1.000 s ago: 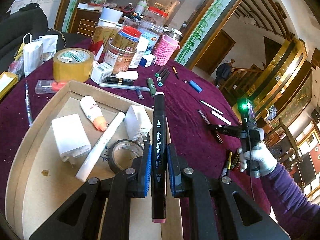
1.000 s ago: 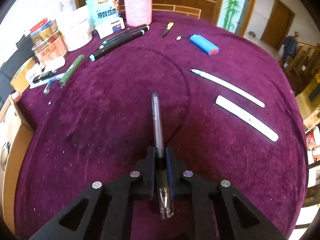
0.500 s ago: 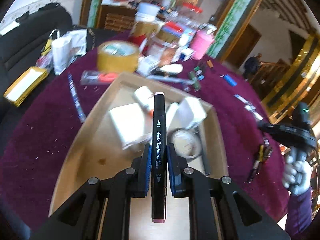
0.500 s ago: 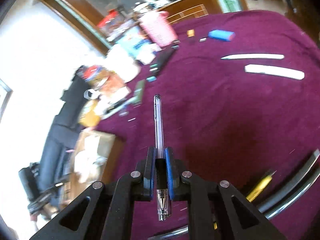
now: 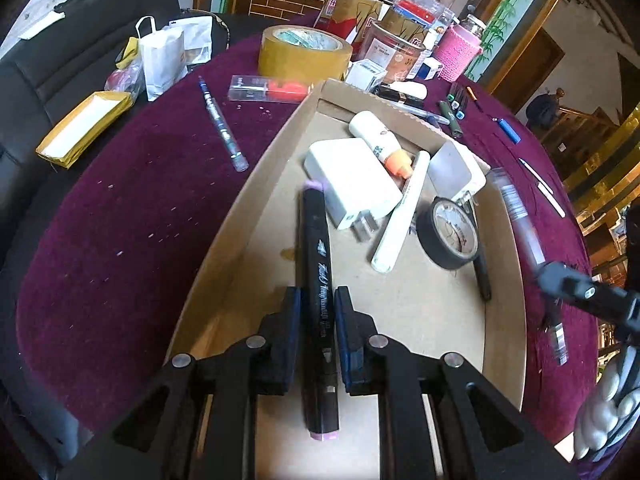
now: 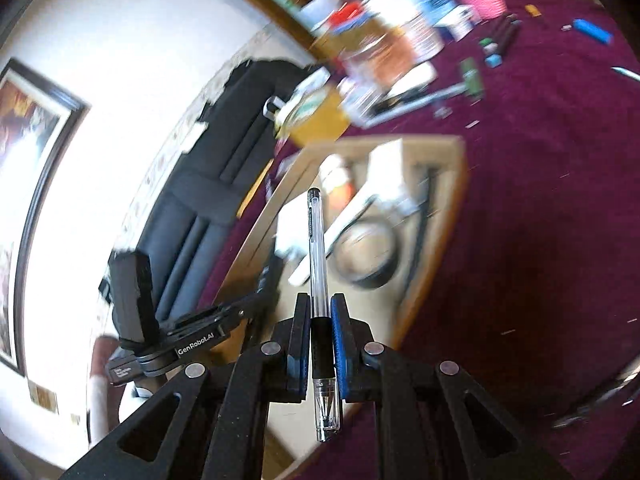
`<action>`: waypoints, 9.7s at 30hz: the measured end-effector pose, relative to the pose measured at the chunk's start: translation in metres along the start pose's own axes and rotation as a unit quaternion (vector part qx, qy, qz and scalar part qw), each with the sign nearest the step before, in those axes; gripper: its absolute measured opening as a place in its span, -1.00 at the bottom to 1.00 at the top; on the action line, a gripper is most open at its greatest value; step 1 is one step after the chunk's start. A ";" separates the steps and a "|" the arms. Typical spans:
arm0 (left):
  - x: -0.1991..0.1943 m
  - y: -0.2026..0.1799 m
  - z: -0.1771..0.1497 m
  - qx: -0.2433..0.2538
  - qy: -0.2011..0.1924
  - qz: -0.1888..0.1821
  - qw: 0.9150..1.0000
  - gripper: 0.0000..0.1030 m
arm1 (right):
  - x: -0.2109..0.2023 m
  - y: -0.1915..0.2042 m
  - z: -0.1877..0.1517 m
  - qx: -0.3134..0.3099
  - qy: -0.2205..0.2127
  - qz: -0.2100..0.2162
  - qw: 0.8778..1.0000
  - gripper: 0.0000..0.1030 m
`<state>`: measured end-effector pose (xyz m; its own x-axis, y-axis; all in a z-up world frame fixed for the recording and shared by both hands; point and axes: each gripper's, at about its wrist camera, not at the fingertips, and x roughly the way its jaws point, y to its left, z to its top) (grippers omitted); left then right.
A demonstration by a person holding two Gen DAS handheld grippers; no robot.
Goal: Organize rigid objects
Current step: 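Drop the marker into the box with the left tool while the right tool drops the clear pen, then withdraw both tools from the box back toward the pens on the table, then grasp the clear blue-ink pen with the left tool, then lift the clear pen with the left tool while the right tool grasps the yellow pencil, then drop the clear pen into the box with the left tool while the right tool drops the yellow pencil, then move both tools back over the two black markers on the table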
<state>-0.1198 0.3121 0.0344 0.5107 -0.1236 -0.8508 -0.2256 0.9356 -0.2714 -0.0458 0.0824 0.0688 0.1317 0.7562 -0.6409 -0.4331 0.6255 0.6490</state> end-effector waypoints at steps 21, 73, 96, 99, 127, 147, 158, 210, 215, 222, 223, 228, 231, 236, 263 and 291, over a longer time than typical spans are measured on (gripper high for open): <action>-0.078 0.023 -0.013 -0.059 -0.138 -0.087 0.985 0.34 | 0.115 0.061 -0.013 -0.050 0.091 -0.047 0.993 -0.67; 0.069 -0.274 -0.040 0.176 -0.017 -0.161 0.971 0.48 | -0.283 -0.238 -0.115 0.191 -0.349 -0.271 0.877 0.73; 0.090 -0.252 -0.037 0.121 0.008 -0.258 0.959 0.90 | -0.276 -0.229 -0.111 0.183 -0.335 -0.366 0.849 0.73; 0.092 -0.254 -0.034 0.130 0.024 -0.274 0.953 0.99 | -0.273 -0.230 -0.109 0.183 -0.325 -0.363 0.854 0.73; 0.079 -0.315 -0.054 0.364 0.012 -0.119 0.924 -0.40 | -0.275 -0.250 -0.115 0.232 -0.317 -0.295 0.871 0.73; 0.086 -0.318 -0.048 0.313 -0.010 -0.138 0.940 -0.80 | -0.274 -0.252 -0.115 0.237 -0.313 -0.304 0.868 0.73; 0.004 -0.245 -0.041 0.205 -0.063 -0.239 0.947 -0.80 | -0.274 -0.252 -0.115 0.239 -0.309 -0.315 0.865 0.73; -0.031 -0.081 -0.036 0.061 -0.102 -0.213 0.970 -0.79 | -0.148 -0.094 -0.053 0.104 -0.175 -0.055 0.978 -0.82; -0.026 -0.055 -0.031 0.032 -0.097 -0.160 0.982 -0.80 | -0.113 -0.059 -0.042 0.072 -0.134 -0.016 0.988 -0.81; -0.003 -0.040 -0.030 0.011 -0.051 -0.131 0.990 -0.79 | -0.054 -0.020 -0.033 0.050 -0.067 0.015 0.996 -0.81; 0.001 -0.039 -0.031 0.009 -0.044 -0.130 0.991 -0.79 | -0.046 -0.015 -0.033 0.046 -0.059 0.014 0.997 -0.80; 0.009 -0.034 -0.030 0.001 -0.027 -0.128 0.991 -0.79 | -0.001 0.002 -0.035 0.029 -0.018 -0.011 0.999 -0.80; 0.003 -0.034 -0.030 0.005 -0.035 -0.122 0.992 -0.64 | 0.022 0.010 -0.035 0.016 -0.002 -0.033 0.999 -0.80; -0.013 -0.028 -0.029 0.000 -0.067 -0.136 0.988 0.10 | 0.044 0.021 -0.035 -0.015 0.003 -0.085 0.996 -0.80; -0.095 -0.086 -0.040 0.094 -0.274 -0.017 0.957 0.71 | -0.085 0.029 -0.047 -0.136 -0.269 -0.367 0.880 0.92; -0.045 -0.230 -0.050 0.225 -0.176 -0.055 0.957 0.71 | -0.193 -0.090 -0.073 -0.016 -0.302 -0.392 0.869 0.94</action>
<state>-0.1322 0.0859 0.1130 0.7765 -0.1855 -0.6022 0.1860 0.9806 -0.0622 -0.0971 -0.1339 0.1042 0.8377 0.0685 -0.5418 -0.0221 0.9955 0.0916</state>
